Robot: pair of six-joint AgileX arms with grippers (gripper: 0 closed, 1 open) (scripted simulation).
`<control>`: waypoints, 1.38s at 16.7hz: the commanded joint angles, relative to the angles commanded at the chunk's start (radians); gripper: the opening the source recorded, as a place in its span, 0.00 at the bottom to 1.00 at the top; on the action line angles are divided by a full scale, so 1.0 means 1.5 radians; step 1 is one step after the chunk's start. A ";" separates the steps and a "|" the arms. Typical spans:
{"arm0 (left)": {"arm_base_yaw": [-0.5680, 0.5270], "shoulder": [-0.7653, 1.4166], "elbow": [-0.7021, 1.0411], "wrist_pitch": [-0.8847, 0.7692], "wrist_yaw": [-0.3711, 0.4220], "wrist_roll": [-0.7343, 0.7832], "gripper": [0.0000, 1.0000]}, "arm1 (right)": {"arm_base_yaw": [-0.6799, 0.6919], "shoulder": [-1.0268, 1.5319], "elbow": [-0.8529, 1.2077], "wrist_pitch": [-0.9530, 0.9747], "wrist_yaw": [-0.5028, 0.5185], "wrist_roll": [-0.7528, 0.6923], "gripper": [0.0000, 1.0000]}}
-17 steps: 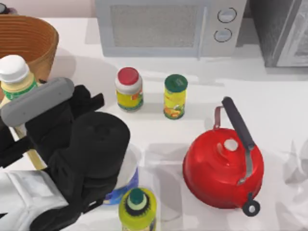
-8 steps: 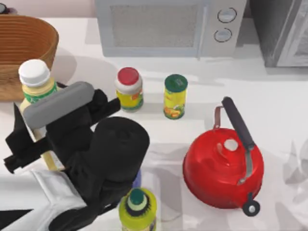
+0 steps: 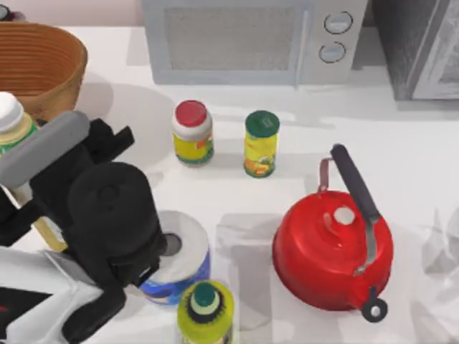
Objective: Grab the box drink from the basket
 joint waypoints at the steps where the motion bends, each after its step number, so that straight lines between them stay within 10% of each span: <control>1: 0.013 0.014 -0.009 0.062 0.002 0.039 0.00 | 0.000 0.000 0.000 0.000 0.000 0.000 1.00; 9: 0.023 0.182 -0.040 0.503 0.069 0.220 0.00 | 0.000 0.000 0.000 0.000 0.000 0.000 1.00; 17: 0.000 0.234 -0.033 0.574 0.098 0.222 0.00 | 0.000 0.000 0.000 0.000 0.000 0.000 1.00; 23: 0.000 0.234 -0.033 0.574 0.098 0.222 0.45 | 0.000 0.000 0.000 0.000 0.000 0.000 1.00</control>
